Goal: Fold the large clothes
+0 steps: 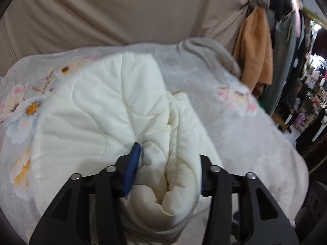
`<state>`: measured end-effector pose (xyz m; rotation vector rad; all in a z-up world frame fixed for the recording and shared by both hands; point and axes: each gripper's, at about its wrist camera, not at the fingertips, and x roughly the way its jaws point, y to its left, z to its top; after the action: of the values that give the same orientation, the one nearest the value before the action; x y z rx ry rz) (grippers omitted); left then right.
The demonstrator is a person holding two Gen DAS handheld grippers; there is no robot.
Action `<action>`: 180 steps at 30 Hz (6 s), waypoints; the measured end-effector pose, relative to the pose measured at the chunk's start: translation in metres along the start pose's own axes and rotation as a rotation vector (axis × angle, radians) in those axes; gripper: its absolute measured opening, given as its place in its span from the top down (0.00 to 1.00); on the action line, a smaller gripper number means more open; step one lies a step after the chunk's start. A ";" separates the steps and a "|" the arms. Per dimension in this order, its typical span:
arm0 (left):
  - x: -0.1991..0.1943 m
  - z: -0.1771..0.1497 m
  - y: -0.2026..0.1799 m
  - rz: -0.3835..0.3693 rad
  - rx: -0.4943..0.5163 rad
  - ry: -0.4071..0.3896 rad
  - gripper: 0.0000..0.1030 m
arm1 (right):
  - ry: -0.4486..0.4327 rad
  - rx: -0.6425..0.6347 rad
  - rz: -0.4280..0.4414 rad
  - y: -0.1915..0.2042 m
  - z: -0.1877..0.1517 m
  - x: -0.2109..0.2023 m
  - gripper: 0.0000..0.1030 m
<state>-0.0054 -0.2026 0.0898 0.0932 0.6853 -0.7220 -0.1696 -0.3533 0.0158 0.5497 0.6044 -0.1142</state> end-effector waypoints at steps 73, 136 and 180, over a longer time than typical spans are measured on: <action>-0.024 -0.039 0.057 0.183 -0.073 0.014 0.14 | 0.030 -0.106 -0.128 0.008 0.092 0.104 0.88; -0.009 -0.045 0.114 0.126 -0.247 0.082 0.05 | 0.129 0.015 -0.092 -0.013 0.067 0.081 0.11; 0.026 -0.013 0.071 0.134 -0.067 0.065 0.23 | 0.096 0.000 0.065 -0.004 0.092 0.099 0.61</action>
<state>0.0463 -0.1601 0.0536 0.1001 0.7576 -0.5691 -0.0429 -0.3991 0.0211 0.5770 0.6787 -0.0267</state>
